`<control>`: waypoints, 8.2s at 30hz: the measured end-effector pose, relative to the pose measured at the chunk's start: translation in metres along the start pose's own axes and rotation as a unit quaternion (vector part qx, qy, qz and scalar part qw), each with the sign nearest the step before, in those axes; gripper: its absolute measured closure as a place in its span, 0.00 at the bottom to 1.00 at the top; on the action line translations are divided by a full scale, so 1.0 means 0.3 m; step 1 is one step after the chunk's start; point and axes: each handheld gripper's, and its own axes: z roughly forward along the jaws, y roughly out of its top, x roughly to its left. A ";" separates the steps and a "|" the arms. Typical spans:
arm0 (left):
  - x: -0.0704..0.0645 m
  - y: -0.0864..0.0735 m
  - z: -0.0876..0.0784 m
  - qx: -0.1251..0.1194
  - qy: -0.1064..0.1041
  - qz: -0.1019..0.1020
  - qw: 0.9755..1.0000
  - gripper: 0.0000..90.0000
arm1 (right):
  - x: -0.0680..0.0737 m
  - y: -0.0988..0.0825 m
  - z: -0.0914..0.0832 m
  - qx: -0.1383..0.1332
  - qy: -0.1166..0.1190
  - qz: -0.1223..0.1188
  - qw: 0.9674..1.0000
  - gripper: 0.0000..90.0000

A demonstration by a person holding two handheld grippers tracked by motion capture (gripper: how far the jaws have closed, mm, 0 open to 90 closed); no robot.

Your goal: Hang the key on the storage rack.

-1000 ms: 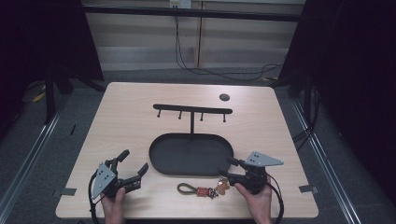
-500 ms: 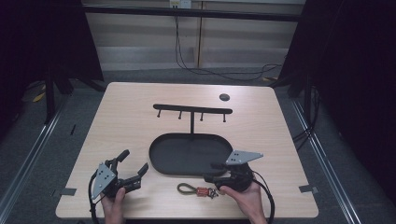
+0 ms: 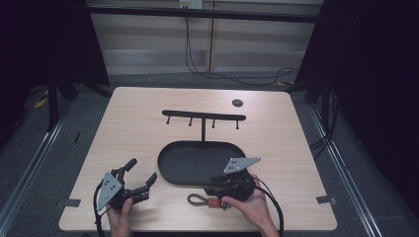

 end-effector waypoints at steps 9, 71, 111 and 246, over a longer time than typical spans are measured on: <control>0.000 0.000 0.000 0.000 0.000 0.000 1.000 0.17 | -0.005 0.020 0.062 0.063 0.027 -0.004 0.998 0.75; 0.001 0.000 -0.001 0.001 0.000 0.001 1.000 0.17 | 0.034 0.111 0.235 0.313 0.013 -0.085 0.946 0.95; 0.000 0.000 -0.001 0.001 -0.002 0.000 1.000 0.17 | 0.003 0.287 0.143 0.382 0.013 -0.077 0.921 0.96; 0.001 0.000 -0.001 0.000 -0.003 0.001 1.000 0.17 | -0.250 0.757 -0.071 0.308 -0.073 -0.060 0.947 0.90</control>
